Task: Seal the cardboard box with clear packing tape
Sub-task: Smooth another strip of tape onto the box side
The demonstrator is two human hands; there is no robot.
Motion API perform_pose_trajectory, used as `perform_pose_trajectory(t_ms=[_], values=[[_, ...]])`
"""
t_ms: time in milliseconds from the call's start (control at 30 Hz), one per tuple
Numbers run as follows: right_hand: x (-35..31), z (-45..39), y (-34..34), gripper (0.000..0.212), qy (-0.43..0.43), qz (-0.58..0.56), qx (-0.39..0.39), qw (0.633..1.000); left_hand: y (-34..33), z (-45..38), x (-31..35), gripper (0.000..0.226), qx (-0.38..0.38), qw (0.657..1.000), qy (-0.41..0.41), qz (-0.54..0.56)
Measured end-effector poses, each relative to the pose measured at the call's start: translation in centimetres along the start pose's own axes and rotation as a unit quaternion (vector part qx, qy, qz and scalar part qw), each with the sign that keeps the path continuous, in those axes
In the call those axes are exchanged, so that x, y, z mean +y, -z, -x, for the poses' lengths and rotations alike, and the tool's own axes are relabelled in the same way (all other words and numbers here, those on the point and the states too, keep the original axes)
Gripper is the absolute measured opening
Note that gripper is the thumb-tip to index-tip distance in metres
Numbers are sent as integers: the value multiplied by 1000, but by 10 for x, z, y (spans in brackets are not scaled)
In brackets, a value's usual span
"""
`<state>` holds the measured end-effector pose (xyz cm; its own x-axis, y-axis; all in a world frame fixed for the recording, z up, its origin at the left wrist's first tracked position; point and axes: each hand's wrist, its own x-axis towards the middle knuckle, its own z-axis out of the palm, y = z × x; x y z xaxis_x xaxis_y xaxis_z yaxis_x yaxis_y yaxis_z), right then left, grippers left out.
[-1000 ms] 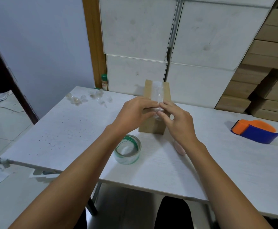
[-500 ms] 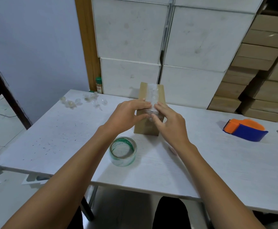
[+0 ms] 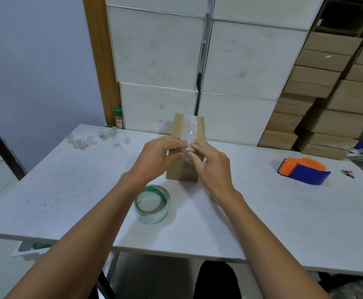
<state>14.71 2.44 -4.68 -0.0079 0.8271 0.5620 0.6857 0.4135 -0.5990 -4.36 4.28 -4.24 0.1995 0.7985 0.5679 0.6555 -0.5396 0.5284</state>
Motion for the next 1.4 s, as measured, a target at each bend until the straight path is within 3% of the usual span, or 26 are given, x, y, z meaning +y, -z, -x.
perform_pose_trajectory(t_ms=[233,700,1033,1200,1400], values=[[-1,3,1,32,-6,-2,-19,1000,6,-3,-4,38,-33,999,-14,-6],[5,3,-7,28,-3,-17,17,1000,3,0,3,33,-35,999,9,-10],[1,10,-8,41,-10,-1,-28,1000,6,2,2,45,-65,998,3,27],[0,8,-4,47,-3,29,-68,997,21,4,3,46,-43,999,9,21],[-14,8,-7,49,54,64,-42,996,39,17,-5,39,-58,997,35,21]])
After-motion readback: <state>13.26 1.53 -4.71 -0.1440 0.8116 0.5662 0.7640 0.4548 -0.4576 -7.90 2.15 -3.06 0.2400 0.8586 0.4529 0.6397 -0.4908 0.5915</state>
